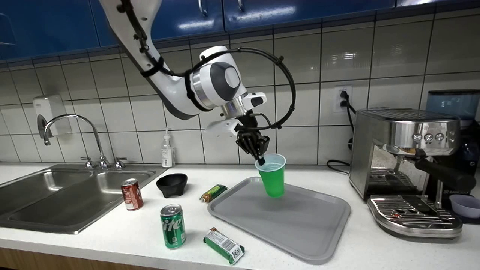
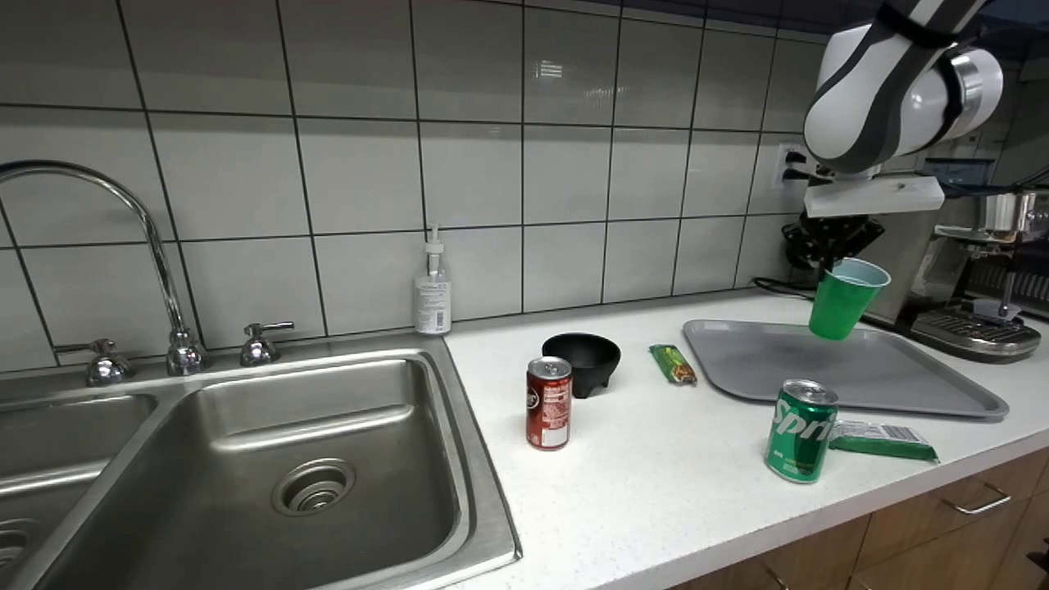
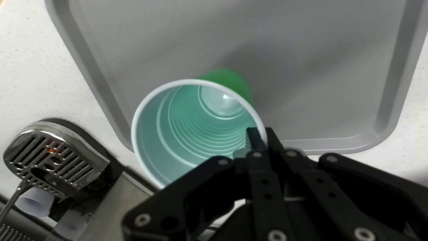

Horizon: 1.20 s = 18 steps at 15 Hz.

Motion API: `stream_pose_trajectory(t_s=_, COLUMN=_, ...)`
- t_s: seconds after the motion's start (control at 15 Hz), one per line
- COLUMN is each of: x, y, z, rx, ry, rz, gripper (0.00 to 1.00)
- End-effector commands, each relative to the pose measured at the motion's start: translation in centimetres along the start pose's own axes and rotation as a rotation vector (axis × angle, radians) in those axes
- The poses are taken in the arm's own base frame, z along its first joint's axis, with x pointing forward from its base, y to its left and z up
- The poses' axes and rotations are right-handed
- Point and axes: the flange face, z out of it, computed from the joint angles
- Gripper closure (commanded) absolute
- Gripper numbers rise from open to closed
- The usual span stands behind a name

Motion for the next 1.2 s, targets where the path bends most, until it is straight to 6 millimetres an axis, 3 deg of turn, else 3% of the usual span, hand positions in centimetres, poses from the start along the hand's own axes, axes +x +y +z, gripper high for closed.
stream_pose_trajectory(t_s=0.0, x=2.0, y=1.4, z=1.0, rx=-0.045, ry=0.019, rz=0.052, gripper=0.99)
stream_pose_trajectory(t_s=0.53, x=3.9, y=3.1, z=4.0, rx=-0.084, ry=0.011, rz=0.118, gripper=0.99)
stream_pose_trajectory(t_s=1.13, x=4.9, y=2.0, z=7.9, rx=-0.073, ry=-0.027, rz=0.18, gripper=0.99)
